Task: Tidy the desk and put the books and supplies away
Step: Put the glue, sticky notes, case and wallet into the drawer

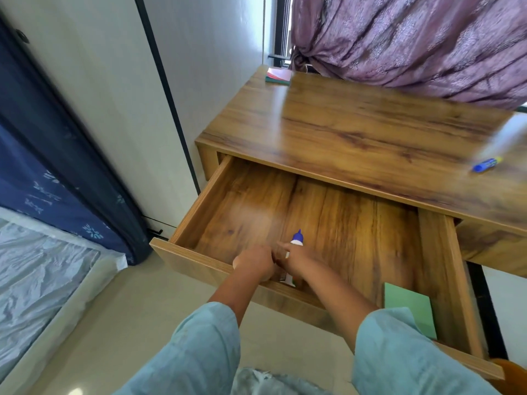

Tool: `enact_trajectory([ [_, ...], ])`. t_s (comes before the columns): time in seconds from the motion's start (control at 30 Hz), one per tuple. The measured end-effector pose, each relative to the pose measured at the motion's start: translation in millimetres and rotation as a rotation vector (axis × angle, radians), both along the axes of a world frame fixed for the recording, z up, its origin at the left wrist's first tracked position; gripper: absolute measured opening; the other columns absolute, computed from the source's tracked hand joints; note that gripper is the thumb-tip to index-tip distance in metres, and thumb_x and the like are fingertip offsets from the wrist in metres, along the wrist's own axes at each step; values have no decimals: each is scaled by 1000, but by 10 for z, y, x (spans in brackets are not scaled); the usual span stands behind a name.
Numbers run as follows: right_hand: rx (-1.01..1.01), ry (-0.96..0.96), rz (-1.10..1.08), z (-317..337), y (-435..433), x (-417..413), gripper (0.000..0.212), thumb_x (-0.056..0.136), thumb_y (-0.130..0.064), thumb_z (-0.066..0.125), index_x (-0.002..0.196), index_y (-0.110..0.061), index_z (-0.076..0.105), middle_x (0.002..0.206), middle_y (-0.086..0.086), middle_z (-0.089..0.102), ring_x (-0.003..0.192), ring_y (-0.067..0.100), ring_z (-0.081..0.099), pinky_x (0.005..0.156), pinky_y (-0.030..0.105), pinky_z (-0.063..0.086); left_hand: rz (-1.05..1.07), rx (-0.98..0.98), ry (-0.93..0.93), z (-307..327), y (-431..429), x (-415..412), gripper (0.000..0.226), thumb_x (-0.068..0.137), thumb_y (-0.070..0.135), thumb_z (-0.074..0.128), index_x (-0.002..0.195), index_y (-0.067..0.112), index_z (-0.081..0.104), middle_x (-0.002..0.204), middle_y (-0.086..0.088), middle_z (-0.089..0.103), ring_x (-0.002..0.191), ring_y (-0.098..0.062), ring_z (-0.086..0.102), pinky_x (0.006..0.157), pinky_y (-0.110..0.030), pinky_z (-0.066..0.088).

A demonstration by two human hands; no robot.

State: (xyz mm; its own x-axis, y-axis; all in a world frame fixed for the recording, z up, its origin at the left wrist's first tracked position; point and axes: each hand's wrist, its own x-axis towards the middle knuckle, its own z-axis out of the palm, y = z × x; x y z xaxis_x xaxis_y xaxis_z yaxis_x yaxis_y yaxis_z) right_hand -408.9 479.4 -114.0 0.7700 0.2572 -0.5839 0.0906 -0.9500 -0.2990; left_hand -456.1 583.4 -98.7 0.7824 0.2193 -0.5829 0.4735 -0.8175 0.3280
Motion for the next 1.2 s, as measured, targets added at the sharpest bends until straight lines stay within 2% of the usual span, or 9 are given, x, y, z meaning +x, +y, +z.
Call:
enact_trajectory([
  [0.13, -10, -82, -37, 225, 36, 111, 67, 91, -13, 47, 144, -48, 27, 147, 6, 40, 126, 27, 48, 92, 33, 47, 46, -16, -139, 57, -6, 89, 29, 92, 20, 47, 119, 22, 59, 122, -6, 60, 110, -26, 59, 91, -39, 50],
  [0.3, 232, -37, -171, 420, -109, 307, 41, 90, -34, 52, 131, -33, 48, 125, 6, 59, 87, 23, 67, 74, 34, 57, 77, -53, -326, 234, -148, 400, 29, 90, 12, 47, 109, 26, 65, 114, -4, 65, 104, -23, 61, 83, -34, 51],
  [0.47, 371, -233, -318, 689, -597, 746, 32, 83, -34, 58, 115, -33, 59, 119, 1, 64, 103, 22, 64, 89, 36, 52, 35, -135, -472, 432, -502, 906, 24, 87, 13, 53, 100, 26, 67, 106, 1, 68, 101, -18, 62, 86, -33, 51],
  [0.6, 446, -367, -457, 974, -1280, 1251, 20, 88, -30, 56, 107, -31, 61, 107, 0, 67, 91, 19, 65, 81, 35, 54, 16, -240, -517, 585, -934, 1364, 19, 83, 14, 56, 85, 31, 62, 95, 6, 68, 95, -15, 63, 82, -26, 49],
  [0.67, 401, -440, -535, 1030, -1669, 1523, 23, 89, -26, 53, 112, -26, 59, 103, 3, 67, 90, 22, 64, 75, 30, 50, -16, -275, -534, 682, -1190, 1598, 17, 84, 14, 57, 82, 30, 60, 89, 6, 68, 92, -14, 62, 79, -24, 47],
  [0.77, 267, -531, -644, 993, -2230, 1943, 38, 86, -19, 53, 124, -18, 55, 123, 13, 57, 113, 33, 55, 93, 35, 44, -80, -283, -540, 820, -1577, 1926, 9, 87, 17, 58, 89, 26, 61, 87, 7, 65, 92, -13, 60, 81, -23, 46],
  [0.87, 98, -571, -735, 882, -2701, 2268, 47, 86, -21, 56, 131, -15, 47, 132, 17, 45, 116, 40, 50, 97, 40, 42, -119, -282, -553, 885, -1902, 2211, 6, 88, 20, 59, 90, 25, 61, 84, 8, 64, 91, -13, 62, 79, -23, 46],
  [1.03, -87, -462, -719, 733, -3103, 2586, 58, 89, -32, 58, 141, -31, 32, 136, 13, 40, 125, 35, 42, 96, 44, 42, -66, -287, -527, 860, -2197, 2504, 9, 89, 21, 60, 96, 26, 63, 89, 8, 65, 88, -9, 59, 75, -23, 46],
  [1.2, -105, -406, -640, 691, -3189, 2903, 68, 87, -42, 58, 144, -36, 23, 142, 14, 39, 126, 35, 41, 96, 42, 41, 4, -268, -496, 719, -2112, 2641, 15, 88, 17, 62, 81, 29, 58, 76, 12, 59, 88, -12, 60, 73, -21, 41],
])
